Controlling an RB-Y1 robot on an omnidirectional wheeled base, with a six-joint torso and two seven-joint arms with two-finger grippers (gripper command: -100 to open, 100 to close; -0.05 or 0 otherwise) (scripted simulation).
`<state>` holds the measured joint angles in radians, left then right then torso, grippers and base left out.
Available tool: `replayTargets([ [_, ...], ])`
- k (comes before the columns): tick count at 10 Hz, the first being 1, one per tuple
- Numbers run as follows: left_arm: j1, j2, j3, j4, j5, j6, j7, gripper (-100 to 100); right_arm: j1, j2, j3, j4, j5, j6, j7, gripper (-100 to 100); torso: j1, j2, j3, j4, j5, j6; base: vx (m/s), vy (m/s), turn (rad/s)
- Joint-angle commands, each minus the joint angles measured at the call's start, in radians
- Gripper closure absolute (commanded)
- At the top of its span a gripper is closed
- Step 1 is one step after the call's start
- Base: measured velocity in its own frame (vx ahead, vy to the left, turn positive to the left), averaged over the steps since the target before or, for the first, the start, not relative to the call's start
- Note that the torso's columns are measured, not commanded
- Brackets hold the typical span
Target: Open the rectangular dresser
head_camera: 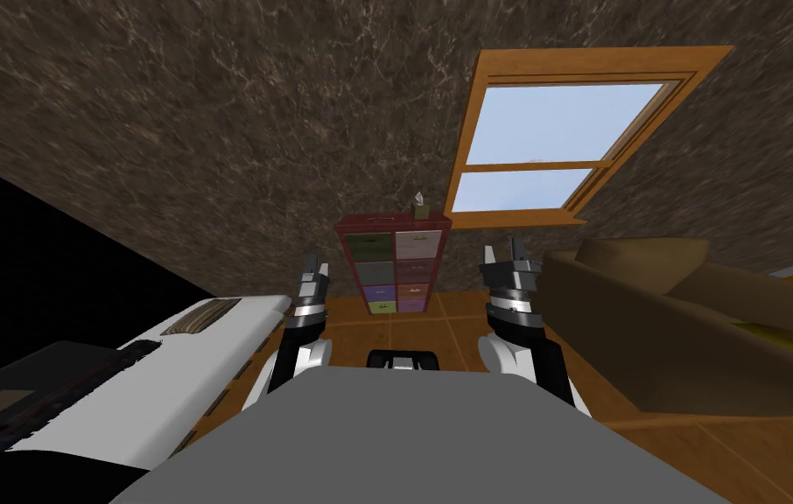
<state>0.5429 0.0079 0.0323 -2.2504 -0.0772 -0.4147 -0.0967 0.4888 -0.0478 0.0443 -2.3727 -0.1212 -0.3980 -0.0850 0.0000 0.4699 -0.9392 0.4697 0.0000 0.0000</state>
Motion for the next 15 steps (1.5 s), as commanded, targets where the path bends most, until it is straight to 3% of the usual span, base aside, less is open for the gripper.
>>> replayTargets([
  [1,0.000,0.000,0.000,0.000,0.000,0.000,0.000,0,0.000,0.000,0.000,0.000,0.000,0.000,0.000,0,0.000,0.074,-0.148,0.074,0.000,0.000,0.000,0.000,0.000],
  [2,0.000,0.000,0.000,0.000,0.000,0.000,0.000,0,0.000,0.000,0.000,0.000,0.000,0.000,0.000,0,0.000,0.148,-0.295,0.148,0.000,0.000,0.000,0.000,0.000],
  [3,-0.003,0.033,0.000,0.010,0.000,-0.003,-0.001,-100,0.000,0.000,0.000,0.000,0.000,0.000,0.000,0,0.000,0.221,-0.443,0.221,0.000,0.000,0.016,-0.013,-0.005],
  [5,-0.008,0.074,0.000,0.033,-0.001,-0.010,-0.002,-100,0.000,0.000,0.000,0.000,0.000,0.000,0.000,0,-0.001,0.264,-0.532,0.264,0.000,0.000,0.028,-0.041,-0.006],
  [8,-0.027,0.127,0.000,0.106,-0.005,-0.032,-0.008,-100,0.000,0.000,0.000,0.000,0.000,0.000,0.000,0,-0.003,0.266,-0.538,0.268,-0.001,0.000,0.064,-0.105,-0.014],
  [15,-0.070,0.145,-0.001,0.273,-0.012,-0.083,-0.020,-100,0.000,0.000,0.000,0.000,0.000,0.000,0.000,0,0.000,0.269,-0.536,0.268,0.000,0.000,0.072,-0.102,-0.013],
])
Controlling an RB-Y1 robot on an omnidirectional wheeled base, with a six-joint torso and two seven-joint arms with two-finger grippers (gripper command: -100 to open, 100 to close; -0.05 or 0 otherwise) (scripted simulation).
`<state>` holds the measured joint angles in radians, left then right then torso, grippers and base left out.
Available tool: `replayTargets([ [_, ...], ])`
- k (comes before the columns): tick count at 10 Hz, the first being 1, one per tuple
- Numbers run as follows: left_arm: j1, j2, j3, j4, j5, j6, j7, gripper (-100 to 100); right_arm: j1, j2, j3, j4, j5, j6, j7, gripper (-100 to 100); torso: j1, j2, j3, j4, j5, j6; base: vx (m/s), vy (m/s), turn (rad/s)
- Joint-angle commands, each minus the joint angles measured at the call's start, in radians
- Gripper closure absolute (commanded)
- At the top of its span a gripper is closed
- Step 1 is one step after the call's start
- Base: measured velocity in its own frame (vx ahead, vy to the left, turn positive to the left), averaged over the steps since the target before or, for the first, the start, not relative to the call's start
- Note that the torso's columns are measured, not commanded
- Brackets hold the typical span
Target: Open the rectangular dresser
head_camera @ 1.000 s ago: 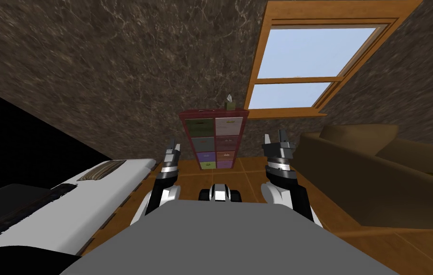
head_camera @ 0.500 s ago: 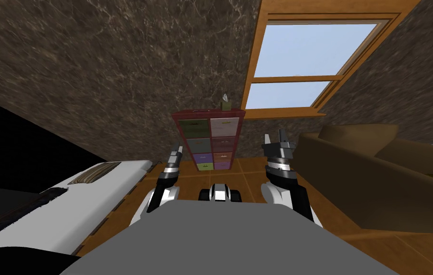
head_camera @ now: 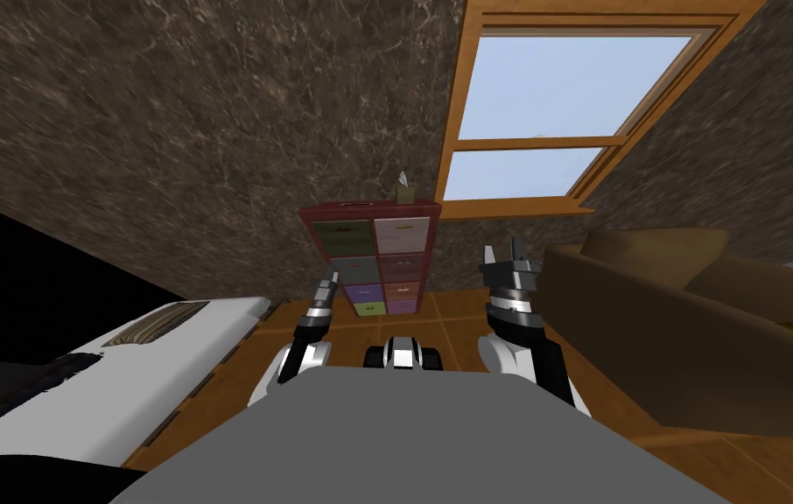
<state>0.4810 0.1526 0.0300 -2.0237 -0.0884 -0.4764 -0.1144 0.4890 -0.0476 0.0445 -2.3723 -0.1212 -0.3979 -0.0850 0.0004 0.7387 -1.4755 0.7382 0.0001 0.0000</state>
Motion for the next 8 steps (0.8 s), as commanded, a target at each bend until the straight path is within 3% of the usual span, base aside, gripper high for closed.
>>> replayTargets([
  [1,-0.014,0.000,0.001,0.068,-0.001,-0.028,-0.004,-100,0.000,0.000,0.000,0.000,0.000,0.000,0.000,0,0.001,-0.001,0.000,0.000,0.000,0.000,0.065,-0.089,-0.011],
  [8,-0.053,0.002,0.001,0.219,-0.008,-0.075,-0.015,-100,0.000,0.000,0.000,0.000,0.000,0.000,0.000,0,0.001,0.002,0.001,0.000,0.001,0.000,0.069,-0.094,-0.013],
])
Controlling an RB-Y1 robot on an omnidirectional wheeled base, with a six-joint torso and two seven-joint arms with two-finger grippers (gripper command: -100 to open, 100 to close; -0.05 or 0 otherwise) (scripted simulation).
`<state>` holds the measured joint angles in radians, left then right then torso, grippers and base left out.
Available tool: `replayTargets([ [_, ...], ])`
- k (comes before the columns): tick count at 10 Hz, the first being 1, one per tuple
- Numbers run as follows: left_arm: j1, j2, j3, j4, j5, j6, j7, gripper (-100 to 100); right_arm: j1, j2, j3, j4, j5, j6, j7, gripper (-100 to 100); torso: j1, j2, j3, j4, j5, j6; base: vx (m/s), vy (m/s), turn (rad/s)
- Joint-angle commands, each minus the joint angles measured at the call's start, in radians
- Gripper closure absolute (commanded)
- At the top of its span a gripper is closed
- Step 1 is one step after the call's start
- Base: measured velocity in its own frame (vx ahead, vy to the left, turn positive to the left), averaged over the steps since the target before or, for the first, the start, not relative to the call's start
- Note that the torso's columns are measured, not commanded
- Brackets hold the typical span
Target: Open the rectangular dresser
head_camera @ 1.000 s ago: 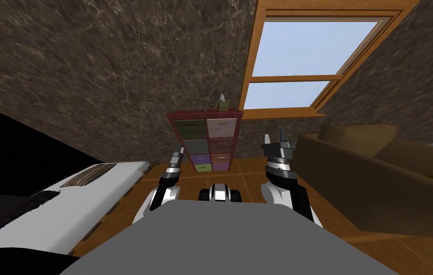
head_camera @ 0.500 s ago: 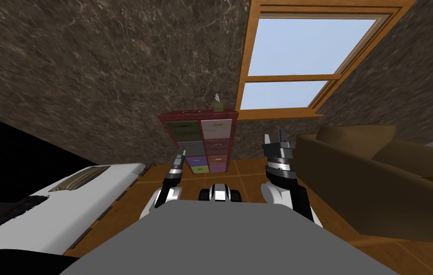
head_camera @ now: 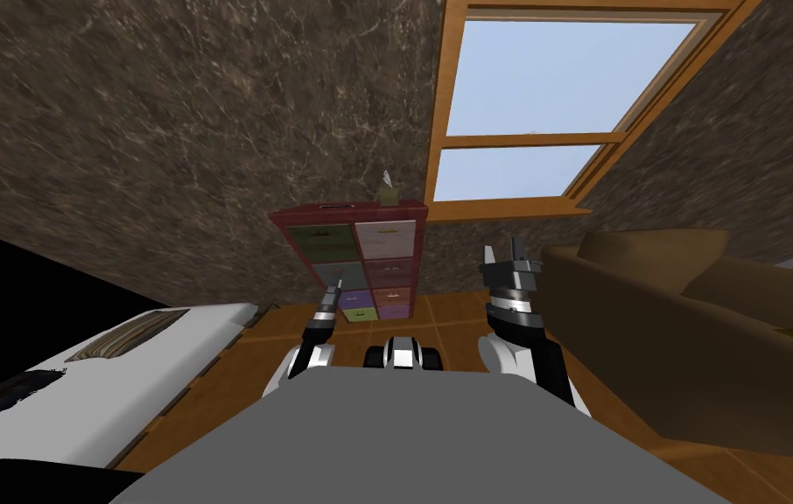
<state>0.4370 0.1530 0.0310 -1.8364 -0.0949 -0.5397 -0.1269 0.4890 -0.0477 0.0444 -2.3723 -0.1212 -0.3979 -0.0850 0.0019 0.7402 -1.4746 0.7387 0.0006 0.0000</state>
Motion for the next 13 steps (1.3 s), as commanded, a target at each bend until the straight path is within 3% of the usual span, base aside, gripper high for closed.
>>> replayTargets([
  [1,-0.013,0.003,0.000,0.050,-0.002,-0.017,-0.004,-100,0.000,0.000,0.000,0.000,0.000,0.000,0.000,0,-0.001,-0.001,-0.001,0.000,-0.001,0.000,0.055,-0.078,-0.012],
  [9,-0.060,0.001,-0.001,0.231,-0.010,-0.076,-0.019,-100,0.000,0.000,0.000,0.000,0.000,0.000,0.000,0,-0.002,-0.002,-0.001,-0.001,-0.001,0.000,0.067,-0.096,-0.013],
  [13,-0.085,-0.025,-0.001,0.328,-0.015,-0.107,-0.026,-100,0.000,0.000,0.000,0.000,0.000,0.000,0.000,0,-0.003,-0.002,-0.002,-0.001,-0.001,0.000,0.082,-0.115,-0.014],
])
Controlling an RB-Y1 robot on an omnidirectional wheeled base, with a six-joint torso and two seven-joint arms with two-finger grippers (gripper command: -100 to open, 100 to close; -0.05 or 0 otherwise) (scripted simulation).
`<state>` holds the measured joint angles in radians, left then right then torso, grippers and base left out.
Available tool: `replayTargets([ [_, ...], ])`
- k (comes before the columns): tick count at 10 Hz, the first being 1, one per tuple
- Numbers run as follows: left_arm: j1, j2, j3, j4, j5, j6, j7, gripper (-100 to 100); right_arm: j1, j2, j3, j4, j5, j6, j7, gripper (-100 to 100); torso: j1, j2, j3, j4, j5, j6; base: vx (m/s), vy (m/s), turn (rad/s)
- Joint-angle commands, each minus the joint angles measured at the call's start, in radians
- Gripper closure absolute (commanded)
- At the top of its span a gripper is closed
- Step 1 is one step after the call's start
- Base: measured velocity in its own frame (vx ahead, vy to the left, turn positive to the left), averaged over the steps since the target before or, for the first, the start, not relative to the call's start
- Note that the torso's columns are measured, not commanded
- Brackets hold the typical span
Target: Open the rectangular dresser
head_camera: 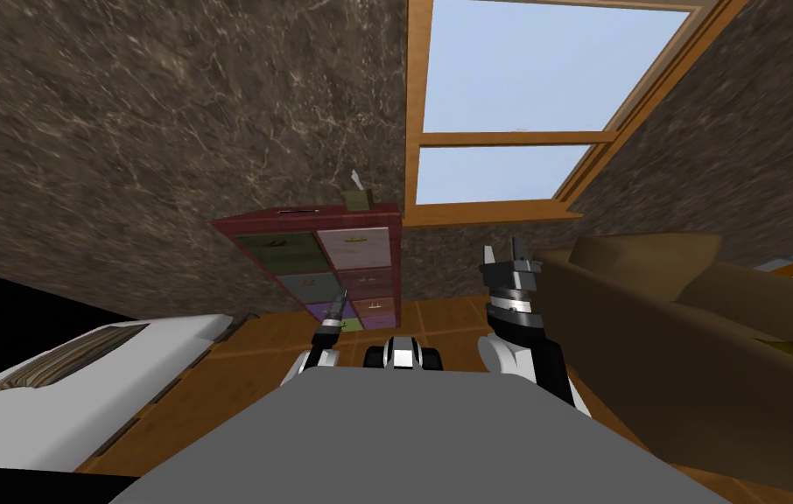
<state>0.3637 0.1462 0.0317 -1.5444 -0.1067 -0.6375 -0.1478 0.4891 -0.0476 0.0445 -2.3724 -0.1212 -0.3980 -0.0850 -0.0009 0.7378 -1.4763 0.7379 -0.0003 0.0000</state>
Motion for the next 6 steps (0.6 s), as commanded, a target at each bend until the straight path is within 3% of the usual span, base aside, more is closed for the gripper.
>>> replayTargets([
  [1,-0.017,-0.031,-0.002,0.057,-0.004,-0.016,-0.007,-100,0.000,0.000,0.000,0.000,0.000,0.000,0.000,0,0.002,0.001,0.001,0.000,0.000,0.000,0.063,-0.088,-0.016],
  [6,-0.034,-0.142,-0.002,0.123,-0.007,-0.037,-0.012,-100,0.000,0.000,0.000,0.000,0.000,0.000,0.000,0,0.002,0.001,0.001,0.000,0.001,0.000,0.050,-0.063,-0.008],
])
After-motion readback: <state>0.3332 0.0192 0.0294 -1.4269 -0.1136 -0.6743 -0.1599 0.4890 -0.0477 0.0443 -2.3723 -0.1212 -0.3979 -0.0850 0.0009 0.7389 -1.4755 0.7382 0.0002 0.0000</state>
